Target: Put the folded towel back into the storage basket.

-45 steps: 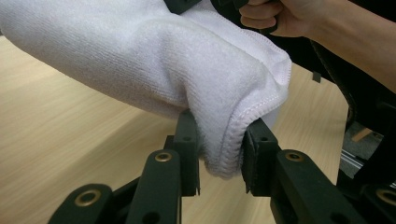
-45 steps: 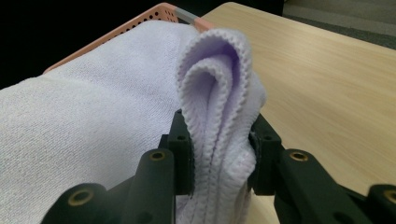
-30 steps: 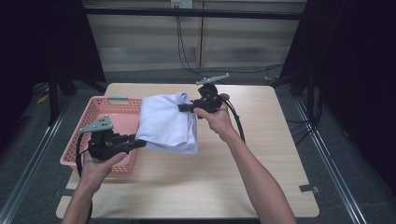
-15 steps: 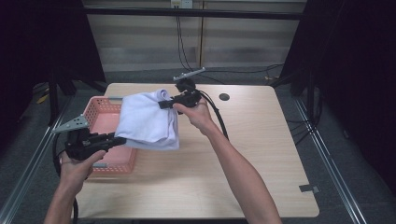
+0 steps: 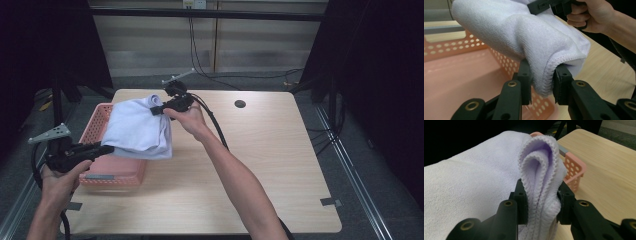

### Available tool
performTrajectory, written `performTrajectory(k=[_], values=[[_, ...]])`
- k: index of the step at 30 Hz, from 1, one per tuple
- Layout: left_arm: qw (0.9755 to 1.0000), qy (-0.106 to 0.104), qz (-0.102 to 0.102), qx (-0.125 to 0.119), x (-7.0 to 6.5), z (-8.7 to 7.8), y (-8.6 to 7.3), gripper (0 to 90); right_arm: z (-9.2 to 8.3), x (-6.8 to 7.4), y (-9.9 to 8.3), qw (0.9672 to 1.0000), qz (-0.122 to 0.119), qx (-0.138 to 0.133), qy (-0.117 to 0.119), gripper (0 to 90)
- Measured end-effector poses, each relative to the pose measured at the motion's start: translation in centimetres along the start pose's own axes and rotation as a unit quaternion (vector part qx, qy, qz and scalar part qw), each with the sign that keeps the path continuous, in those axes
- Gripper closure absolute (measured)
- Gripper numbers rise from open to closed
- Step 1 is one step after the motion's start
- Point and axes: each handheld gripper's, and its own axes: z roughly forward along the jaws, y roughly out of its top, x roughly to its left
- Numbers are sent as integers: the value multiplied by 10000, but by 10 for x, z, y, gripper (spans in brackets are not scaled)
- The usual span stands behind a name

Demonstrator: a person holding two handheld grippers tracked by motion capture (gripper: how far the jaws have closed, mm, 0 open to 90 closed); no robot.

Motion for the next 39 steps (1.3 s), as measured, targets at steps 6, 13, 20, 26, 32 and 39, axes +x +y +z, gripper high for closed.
performTrajectory(k=[6,13,20,26,32,39], values=[[9997,188,-136,-25,18,-14,-4,720,22,9,9,10000,0,99,4,675],[9986,402,-339,-88,36,-32,-6,722,47,24,20,9998,-27,169,-49,676],[9972,596,-455,-34,47,-41,-14,723,64,36,23,9996,-65,195,-168,676],[9953,712,-656,-13,61,-48,-24,723,82,42,13,9997,64,163,-166,675],[9929,894,-769,175,69,-43,-42,723,103,44,0,9993,164,281,-205,674],[9925,959,-607,453,67,-27,-47,719,114,28,-19,9988,228,406,-179,649]])
